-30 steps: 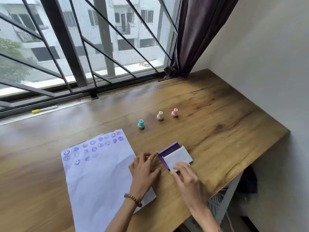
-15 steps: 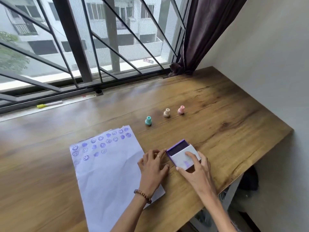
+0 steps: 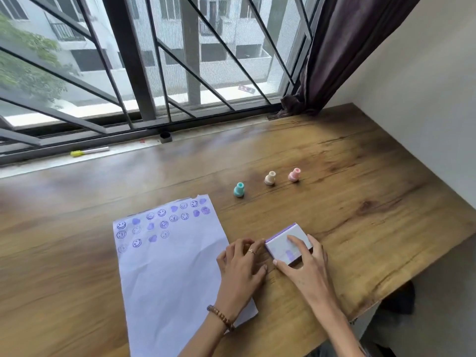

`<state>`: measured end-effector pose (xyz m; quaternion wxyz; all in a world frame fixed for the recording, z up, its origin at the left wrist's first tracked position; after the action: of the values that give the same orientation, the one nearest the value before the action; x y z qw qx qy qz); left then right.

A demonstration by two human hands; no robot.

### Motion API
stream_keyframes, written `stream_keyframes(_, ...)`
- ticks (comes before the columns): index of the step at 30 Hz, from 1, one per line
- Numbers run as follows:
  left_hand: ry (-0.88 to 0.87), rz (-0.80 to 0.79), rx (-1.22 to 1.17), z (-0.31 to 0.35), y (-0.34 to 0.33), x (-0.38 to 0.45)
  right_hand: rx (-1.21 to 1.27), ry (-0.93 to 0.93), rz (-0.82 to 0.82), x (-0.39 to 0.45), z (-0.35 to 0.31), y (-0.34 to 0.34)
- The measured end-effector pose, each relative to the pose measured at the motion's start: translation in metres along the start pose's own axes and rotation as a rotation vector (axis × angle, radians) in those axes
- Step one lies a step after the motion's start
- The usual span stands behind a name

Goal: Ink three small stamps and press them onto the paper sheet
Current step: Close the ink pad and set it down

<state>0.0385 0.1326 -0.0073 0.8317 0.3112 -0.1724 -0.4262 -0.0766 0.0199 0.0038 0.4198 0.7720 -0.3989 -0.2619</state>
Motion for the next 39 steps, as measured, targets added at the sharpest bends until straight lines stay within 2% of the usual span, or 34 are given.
stream_keyframes(6, -0.051, 0.015, 0.042, 0.006, -0.003, -0.006, 0.039, 0.092, 0.074, 0.011, 0.007, 0.008)
stream_keyframes(11, -0.151, 0.003, 0.229, 0.031, -0.023, -0.005, -0.047, 0.145, 0.177, 0.018, 0.021, 0.021)
stream_keyframes(15, -0.173, -0.003, 0.376, 0.054, -0.042, 0.031, -0.014, 0.103, 0.18, 0.052, 0.041, 0.032)
stream_keyframes(19, -0.133, -0.079, 0.421, 0.076, -0.061, 0.081, -0.025, 0.097, 0.203, 0.1, 0.063, 0.05)
stream_keyframes(23, -0.059, -0.166, 0.284, 0.082, -0.082, 0.122, -0.033, 0.081, 0.225, 0.139, 0.077, 0.062)
stream_keyframes(29, -0.1, -0.072, 0.32, 0.088, -0.086, 0.137, -0.01, 0.104, 0.279, 0.149, 0.078, 0.068)
stream_keyframes(34, -0.084, -0.069, 0.31, 0.086, -0.079, 0.125, -0.02, 0.036, 0.299, 0.132, 0.078, 0.066)
stream_keyframes(37, -0.056, 0.005, 0.249, 0.079, -0.057, 0.105, 0.009, 0.165, 0.312, 0.107, 0.045, 0.059)
stream_keyframes(39, -0.015, 0.06, 0.232, 0.069, -0.038, 0.086, 0.072, 0.251, 0.256, 0.088, 0.017, 0.044)
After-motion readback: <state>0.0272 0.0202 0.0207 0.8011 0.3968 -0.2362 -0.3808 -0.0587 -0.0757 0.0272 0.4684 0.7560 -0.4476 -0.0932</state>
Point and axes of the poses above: each hand's wrist, its own x-axis towards the middle knuckle, its own y-axis out of the back of the hand, z = x × y, the point moved 8 cm from there along x, towards the middle knuckle, and after that the axes turned 6 degrees about -x, right-handed, at the moved point
